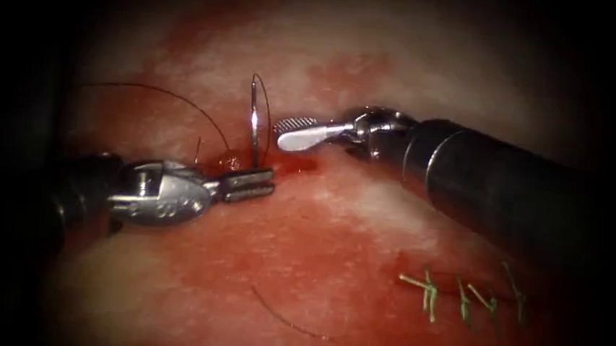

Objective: Wound Closure

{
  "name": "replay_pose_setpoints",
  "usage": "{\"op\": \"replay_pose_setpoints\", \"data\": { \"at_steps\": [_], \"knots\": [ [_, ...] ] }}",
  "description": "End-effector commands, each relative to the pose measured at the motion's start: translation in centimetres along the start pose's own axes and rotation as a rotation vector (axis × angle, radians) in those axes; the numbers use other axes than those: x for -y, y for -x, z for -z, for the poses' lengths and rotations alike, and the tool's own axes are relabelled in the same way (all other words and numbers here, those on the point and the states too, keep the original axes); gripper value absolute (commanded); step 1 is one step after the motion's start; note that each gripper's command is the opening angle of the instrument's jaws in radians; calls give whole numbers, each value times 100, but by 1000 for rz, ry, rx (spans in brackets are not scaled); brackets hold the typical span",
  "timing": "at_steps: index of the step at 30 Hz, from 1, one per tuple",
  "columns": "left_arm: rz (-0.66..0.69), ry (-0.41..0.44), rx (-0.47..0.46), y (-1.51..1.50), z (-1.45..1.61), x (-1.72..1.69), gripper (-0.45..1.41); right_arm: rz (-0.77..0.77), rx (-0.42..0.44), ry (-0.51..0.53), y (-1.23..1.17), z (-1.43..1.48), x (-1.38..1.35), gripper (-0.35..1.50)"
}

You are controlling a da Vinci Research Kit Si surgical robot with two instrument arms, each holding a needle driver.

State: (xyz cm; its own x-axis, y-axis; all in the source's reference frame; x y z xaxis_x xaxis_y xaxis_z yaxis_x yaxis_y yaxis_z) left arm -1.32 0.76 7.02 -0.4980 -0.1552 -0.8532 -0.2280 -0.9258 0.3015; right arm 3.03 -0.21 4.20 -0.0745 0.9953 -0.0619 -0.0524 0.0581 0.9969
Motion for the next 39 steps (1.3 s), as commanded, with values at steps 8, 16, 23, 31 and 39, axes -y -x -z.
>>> {"op": "replay_pose_setpoints", "data": {
  "at_steps": [8,16,23,31,39],
  "knots": [
    [-5,8,2,6,-9,-5,-45,2,3,-14,3,-1,9,76],
    [-8,9,3,2,-12,-10,-45,4,-4,-11,3,-15,6,79],
    [-9,14,3,1,-11,-11,-45,-9,-3,-21,3,-29,-2,85],
    [-10,20,3,1,-12,-12,-45,-66,17,-33,3,-49,5,78],
    [-14,29,7,3,-14,-14,-45,-115,22,-35,1,-50,6,58]
  ]
}}
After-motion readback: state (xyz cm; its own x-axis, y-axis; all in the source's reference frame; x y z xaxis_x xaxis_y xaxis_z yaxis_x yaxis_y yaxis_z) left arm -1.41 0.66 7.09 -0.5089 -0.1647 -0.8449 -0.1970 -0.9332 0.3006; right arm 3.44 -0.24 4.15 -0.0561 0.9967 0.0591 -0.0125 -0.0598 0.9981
